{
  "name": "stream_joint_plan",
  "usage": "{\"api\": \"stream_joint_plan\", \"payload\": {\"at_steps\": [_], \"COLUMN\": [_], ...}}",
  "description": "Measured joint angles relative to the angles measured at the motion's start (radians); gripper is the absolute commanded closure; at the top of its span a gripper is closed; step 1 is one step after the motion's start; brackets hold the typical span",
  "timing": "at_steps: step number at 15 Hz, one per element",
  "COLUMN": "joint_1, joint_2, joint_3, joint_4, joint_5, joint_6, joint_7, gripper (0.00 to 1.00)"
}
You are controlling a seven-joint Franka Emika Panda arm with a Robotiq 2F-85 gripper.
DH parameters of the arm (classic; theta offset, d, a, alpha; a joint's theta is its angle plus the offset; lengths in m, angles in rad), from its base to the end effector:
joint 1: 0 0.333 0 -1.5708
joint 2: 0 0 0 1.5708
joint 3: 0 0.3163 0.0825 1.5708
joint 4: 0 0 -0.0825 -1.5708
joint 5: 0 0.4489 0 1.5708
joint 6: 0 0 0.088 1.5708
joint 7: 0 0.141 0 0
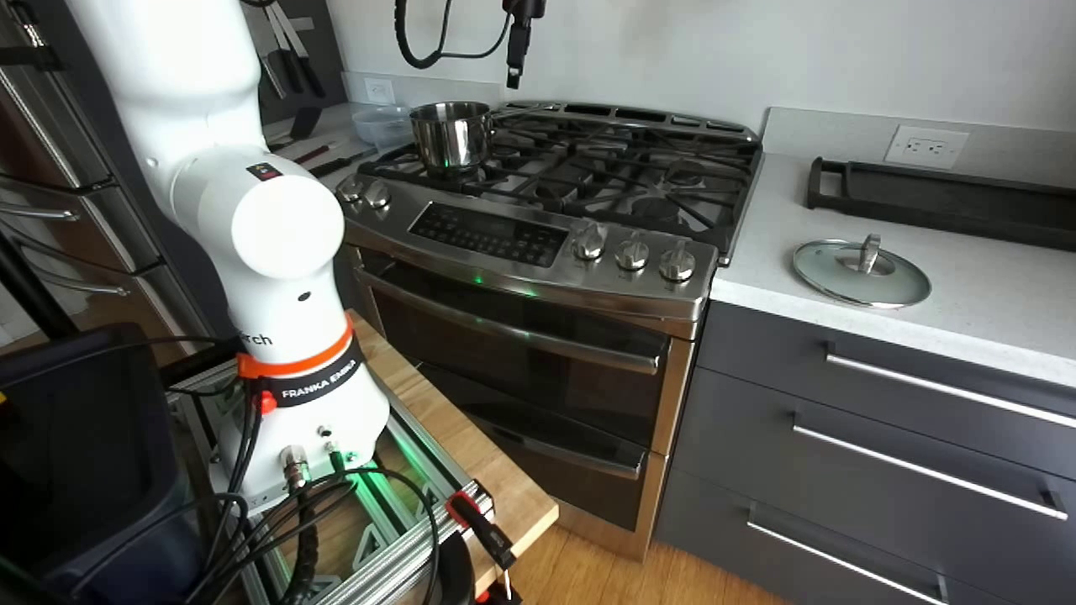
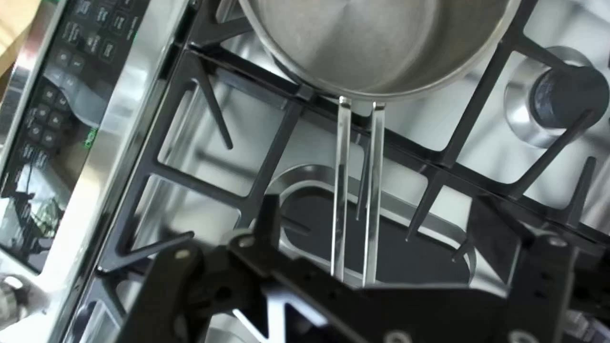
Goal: Slide the silver pot to the left side of the job of the stove
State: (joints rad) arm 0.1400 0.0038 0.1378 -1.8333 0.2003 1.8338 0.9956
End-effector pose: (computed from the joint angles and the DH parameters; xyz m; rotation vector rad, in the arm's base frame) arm 0.5964 0.1934 0.4714 -2.7640 1.1206 0.1763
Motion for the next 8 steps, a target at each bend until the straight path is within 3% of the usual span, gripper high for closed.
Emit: {"api": "stream_joint_plan", "payload": {"at_steps": [8], "joint_1": [0.001], "joint_2": [-0.142], "joint_3": [0.025], "joint_4": [0.069], "joint_5": [-0.130], "joint_6": [-0.145], "joint_7": [-0.091], "gripper": [0.00]}}
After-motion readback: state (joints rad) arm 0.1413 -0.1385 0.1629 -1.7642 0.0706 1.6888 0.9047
